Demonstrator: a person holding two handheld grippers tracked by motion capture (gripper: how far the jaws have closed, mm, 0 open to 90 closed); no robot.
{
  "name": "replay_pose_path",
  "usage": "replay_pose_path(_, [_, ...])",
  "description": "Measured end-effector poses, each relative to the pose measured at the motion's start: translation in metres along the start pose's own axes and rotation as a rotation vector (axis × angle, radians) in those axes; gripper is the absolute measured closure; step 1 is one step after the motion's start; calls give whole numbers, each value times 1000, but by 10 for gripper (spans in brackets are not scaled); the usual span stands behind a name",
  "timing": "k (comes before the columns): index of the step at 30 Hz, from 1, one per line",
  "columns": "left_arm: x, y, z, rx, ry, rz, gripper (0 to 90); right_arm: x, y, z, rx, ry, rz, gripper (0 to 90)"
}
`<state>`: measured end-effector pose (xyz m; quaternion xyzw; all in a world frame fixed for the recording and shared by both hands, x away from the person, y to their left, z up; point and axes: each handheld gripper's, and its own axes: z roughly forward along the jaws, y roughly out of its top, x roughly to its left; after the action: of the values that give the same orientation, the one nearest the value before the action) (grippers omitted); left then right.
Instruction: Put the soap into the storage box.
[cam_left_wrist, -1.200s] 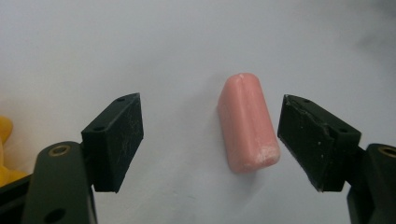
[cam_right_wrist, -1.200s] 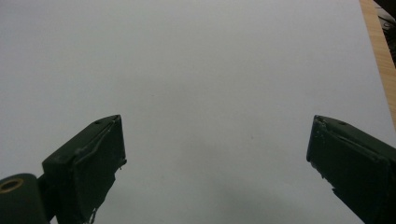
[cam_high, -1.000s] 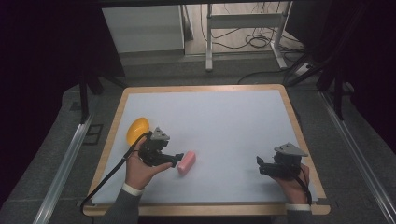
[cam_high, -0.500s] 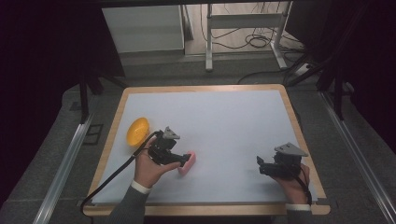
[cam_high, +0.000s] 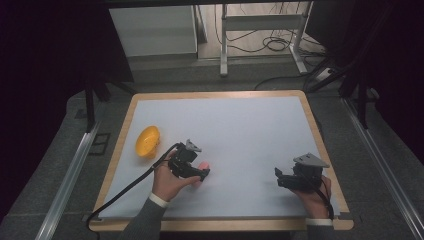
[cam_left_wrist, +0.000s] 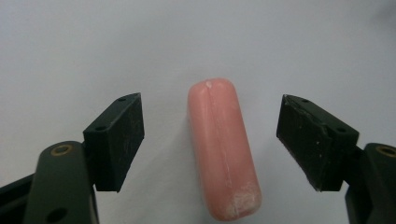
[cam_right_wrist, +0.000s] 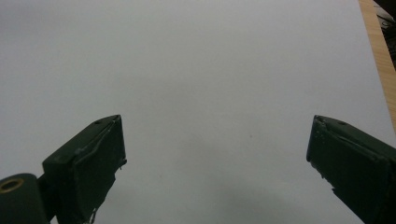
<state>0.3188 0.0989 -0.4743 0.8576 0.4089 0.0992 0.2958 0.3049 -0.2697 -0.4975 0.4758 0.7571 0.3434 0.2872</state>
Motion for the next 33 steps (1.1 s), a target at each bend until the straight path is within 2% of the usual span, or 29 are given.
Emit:
replay_pose_path(9, [-2, -2, 12, 43, 24, 0, 283, 1, 0, 1, 7, 0, -4, 43])
replay_pose_path(17, [-4, -4, 23, 76, 15, -3, 334, 1, -1, 2, 11, -2, -8, 43])
replay_pose_path(22, [-3, -6, 28, 95, -12, -36, 401, 0, -2, 3, 13, -4, -10, 43])
replay_pose_path(26, [-2, -9, 33, 120, -11, -44, 466, 0, -2, 3, 13, -6, -8, 43])
replay_pose_path(28, [-1, -10, 32, 113, -29, -54, 513, 0, -2, 3, 13, -5, -9, 42])
replay_pose_path(33, [-1, -11, 31, 111, -18, -53, 594, 0, -2, 4, 17, -6, -11, 43])
